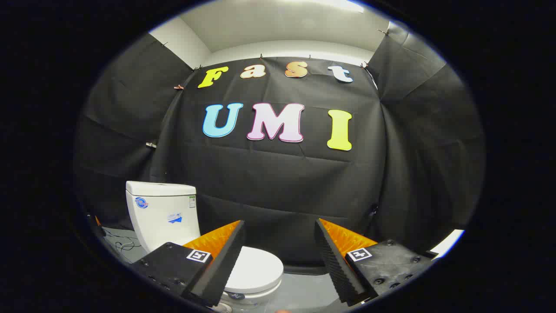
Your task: Open the toilet lid.
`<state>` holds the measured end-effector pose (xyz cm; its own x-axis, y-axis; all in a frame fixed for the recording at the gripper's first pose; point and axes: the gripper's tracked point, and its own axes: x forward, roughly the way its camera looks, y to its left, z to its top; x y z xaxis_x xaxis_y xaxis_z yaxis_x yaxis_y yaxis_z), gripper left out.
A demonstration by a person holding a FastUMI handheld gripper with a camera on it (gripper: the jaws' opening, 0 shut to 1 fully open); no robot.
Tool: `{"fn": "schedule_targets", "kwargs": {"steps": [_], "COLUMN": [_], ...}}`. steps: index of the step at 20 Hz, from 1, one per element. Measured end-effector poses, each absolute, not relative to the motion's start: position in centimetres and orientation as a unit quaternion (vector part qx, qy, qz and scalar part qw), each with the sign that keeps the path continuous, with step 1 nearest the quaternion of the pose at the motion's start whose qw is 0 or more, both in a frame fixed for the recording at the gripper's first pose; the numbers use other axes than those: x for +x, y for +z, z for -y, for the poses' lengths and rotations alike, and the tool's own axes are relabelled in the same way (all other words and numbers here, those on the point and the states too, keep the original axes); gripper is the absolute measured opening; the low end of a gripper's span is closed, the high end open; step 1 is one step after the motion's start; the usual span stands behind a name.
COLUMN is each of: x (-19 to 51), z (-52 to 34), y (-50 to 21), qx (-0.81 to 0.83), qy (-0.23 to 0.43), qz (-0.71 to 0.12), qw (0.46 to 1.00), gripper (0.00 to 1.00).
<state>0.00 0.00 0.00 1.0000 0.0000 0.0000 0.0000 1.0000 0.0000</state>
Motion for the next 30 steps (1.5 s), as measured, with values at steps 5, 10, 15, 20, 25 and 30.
{"fn": "schedule_targets", "kwargs": {"steps": [5,10,15,20,25,30], "x": [0.28,0.19,0.18,0.07,-0.28,0.05], "z": [-0.03,-0.01,-0.27,-0.32,-0.67,-0.60], "y": [-0.32,-0.28,-0.31,-0.09,0.12,-0.02], "qx": [0.005,0.009,0.005,0.004,0.002,0.018], "qy": [0.005,0.004,0.012,0.014,0.021,0.023], "qz": [-0.002,-0.005,-0.001,0.002,0.007,-0.002], "qw": [1.000,1.000,1.000,1.000,1.000,1.000], "gripper": [0.98,0.98,0.98,0.98,0.98,0.98]}}
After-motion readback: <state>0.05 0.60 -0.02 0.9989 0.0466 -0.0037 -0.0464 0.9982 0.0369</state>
